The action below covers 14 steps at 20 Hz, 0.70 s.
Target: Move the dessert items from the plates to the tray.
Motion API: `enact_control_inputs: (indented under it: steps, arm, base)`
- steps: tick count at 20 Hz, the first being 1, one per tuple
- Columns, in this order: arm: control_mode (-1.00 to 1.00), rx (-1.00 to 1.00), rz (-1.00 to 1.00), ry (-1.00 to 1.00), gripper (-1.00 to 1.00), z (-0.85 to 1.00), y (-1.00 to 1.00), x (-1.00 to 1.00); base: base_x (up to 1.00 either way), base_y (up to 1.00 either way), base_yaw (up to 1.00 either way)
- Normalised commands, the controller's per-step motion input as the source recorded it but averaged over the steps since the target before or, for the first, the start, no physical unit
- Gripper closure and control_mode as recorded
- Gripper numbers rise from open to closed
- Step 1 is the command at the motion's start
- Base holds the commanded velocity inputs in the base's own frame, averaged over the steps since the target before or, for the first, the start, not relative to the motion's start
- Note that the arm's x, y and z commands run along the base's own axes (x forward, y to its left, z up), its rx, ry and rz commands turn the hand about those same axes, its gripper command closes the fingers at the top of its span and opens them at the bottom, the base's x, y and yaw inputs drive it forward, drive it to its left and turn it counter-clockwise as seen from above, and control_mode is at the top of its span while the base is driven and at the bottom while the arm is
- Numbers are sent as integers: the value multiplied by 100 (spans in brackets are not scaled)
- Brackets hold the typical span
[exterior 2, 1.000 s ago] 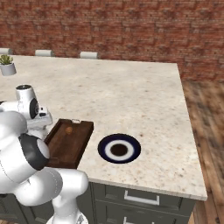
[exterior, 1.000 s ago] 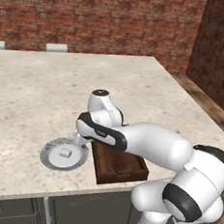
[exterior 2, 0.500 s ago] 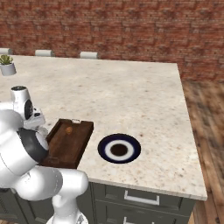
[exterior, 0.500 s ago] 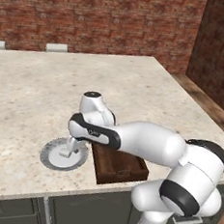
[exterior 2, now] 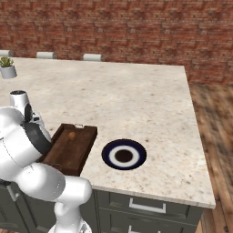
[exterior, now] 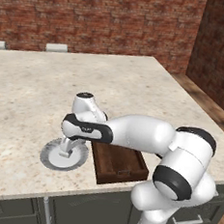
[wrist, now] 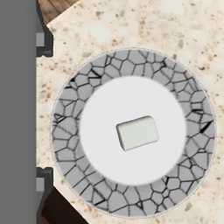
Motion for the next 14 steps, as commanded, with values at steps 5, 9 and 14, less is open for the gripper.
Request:
enact_control_inputs:
  steps: [5, 9, 14]
  arm:
    - [-100, 0, 0, 0, -100, -9, 23, 28]
    - [-100, -1, 0, 0, -100, 0, 21, 23]
    - [-100, -2, 0, 0, -100, -1, 14, 20]
  base:
    - [0, 0, 0]
    - [0, 0, 0]
    - [0, 0, 0]
